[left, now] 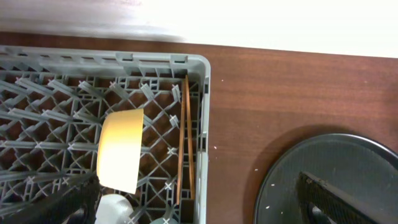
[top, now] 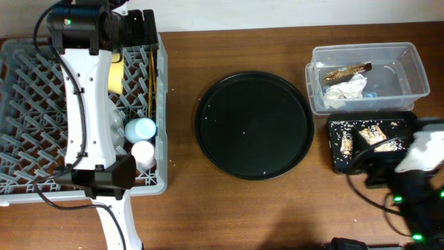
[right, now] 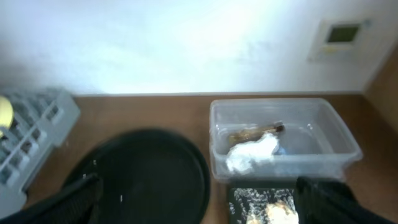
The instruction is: Sort waste into correct bins and load items into the dishwasher rack
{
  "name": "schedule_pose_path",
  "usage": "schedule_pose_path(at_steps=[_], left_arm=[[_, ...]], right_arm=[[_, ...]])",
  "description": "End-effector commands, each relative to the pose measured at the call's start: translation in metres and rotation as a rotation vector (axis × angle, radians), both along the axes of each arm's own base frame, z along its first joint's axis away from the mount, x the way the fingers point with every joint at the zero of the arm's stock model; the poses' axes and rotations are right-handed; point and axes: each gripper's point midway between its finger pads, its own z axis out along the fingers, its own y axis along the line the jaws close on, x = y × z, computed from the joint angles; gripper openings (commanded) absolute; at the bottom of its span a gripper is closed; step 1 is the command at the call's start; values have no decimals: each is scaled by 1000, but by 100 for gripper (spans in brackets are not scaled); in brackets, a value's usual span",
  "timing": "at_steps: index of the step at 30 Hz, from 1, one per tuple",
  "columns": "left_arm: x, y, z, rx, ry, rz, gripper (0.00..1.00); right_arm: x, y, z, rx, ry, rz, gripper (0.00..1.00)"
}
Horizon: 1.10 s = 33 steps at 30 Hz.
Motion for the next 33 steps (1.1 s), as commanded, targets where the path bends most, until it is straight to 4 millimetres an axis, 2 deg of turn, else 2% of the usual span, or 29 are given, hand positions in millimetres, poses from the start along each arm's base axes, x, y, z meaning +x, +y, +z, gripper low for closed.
schedule_pose_path(at_steps=[1, 6, 13, 18, 24, 30, 33], left_arm=[[2, -2, -6, 0, 15, -10, 99], [2, -2, -6, 0, 15, -10, 99], [2, -2, -6, 0, 15, -10, 99], [2, -2, -6, 0, 15, -10, 99], [2, -2, -6, 0, 15, -10, 99], [2, -2, -6, 0, 15, -10, 99], [2, -2, -6, 0, 15, -10, 99]], right_arm=[[9, 5, -48, 101, -10, -9, 99], [28, 9, -103, 172, -86, 2, 99], [24, 16, -147, 159, -188, 33, 98], [21, 15, -167, 154, -226, 29, 99], [24, 14, -171, 146, -306, 34, 98], [27, 15, -202, 148, -231, 16, 98], [27, 16, -202, 144, -229, 9, 98]])
